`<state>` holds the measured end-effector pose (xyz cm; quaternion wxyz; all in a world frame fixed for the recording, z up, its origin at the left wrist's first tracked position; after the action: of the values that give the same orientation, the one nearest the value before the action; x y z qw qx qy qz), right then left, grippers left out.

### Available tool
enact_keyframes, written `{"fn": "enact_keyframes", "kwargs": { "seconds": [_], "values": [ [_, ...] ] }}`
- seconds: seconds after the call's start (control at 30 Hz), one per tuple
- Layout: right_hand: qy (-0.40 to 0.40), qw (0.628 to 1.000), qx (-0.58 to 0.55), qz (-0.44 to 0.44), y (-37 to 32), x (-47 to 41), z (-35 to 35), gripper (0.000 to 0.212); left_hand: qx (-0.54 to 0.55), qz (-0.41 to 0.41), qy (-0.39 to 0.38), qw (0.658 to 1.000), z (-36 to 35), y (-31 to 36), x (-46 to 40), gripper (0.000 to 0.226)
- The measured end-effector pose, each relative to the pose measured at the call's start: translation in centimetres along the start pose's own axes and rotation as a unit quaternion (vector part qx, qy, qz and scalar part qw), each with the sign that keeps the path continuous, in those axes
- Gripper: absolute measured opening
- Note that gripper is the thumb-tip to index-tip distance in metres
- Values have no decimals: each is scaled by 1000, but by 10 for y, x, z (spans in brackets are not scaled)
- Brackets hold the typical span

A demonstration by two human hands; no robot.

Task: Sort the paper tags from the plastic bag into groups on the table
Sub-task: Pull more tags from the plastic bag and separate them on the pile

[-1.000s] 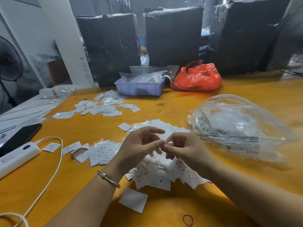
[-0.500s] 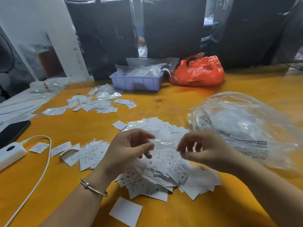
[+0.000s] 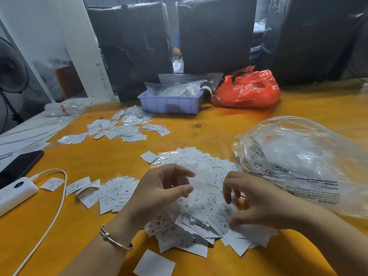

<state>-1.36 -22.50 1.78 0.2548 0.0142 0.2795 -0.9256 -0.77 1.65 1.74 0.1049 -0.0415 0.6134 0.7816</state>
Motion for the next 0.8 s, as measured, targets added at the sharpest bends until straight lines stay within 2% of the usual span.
{"fn": "enact_keyframes", "kwargs": {
  "seconds": [0.47,0.6,0.7,0.8],
  "values": [
    [-22,999,-34,-30,1,-1,1,29,24,4,1,1000,4,5,1,27],
    [-28,985,-164,-45,1,0,11,21,55,-2,5,998,4,9,1,29],
    [32,936,-343,-70,-2,0,18,16,59,-11,13,998,4,9,2,28],
    [123,907,-393,-93,-3,0,17,37,66,-25,18,997,4,11,3,27]
  ]
}}
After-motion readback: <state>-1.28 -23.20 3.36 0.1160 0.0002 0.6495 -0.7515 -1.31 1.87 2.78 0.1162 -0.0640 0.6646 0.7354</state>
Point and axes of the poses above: each hand's wrist, its own x-axis away from the middle knuckle, its own z-axis out of the back of the hand, y = z × x, the point moved 1 cm from there along -x, towards the middle knuckle, and after that the axes turned 11 degrees about y, right-handed, at the moved point
